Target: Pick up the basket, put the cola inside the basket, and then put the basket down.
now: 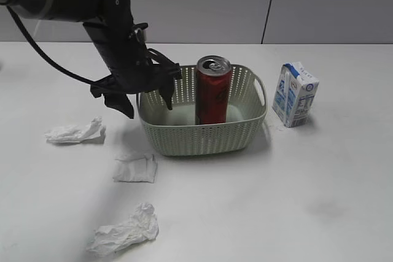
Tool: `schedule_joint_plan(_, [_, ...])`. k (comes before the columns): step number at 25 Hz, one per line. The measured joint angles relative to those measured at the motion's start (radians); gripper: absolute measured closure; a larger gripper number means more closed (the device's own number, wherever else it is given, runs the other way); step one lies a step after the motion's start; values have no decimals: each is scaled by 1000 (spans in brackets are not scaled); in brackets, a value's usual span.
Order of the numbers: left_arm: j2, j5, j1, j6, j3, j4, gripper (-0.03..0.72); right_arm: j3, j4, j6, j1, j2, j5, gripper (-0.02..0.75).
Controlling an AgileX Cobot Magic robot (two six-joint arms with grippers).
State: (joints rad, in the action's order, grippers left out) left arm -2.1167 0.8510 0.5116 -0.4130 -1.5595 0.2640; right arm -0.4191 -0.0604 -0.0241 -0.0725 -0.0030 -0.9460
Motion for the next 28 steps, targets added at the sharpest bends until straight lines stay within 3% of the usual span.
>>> schedule_joint_plan(6, [2,159,-4,10,-133,2,13,0,0,0,0,0,0,146])
schedule_joint_plan(11, [36,330,-53,84,-292,7,13,0,0,0,0,0,0,146])
schedule_joint_plan(16, [102,358,-167,176,-354,-7,19,0,0,0,0,0,0,146])
schedule_joint_plan(21, [186,364,-330,288,-355,-32,31,0,0,0,0,0,0,147])
schedule_joint_plan(28, [325,364,-495,431,-243,-68,57,0,0,0,0,0,0,147])
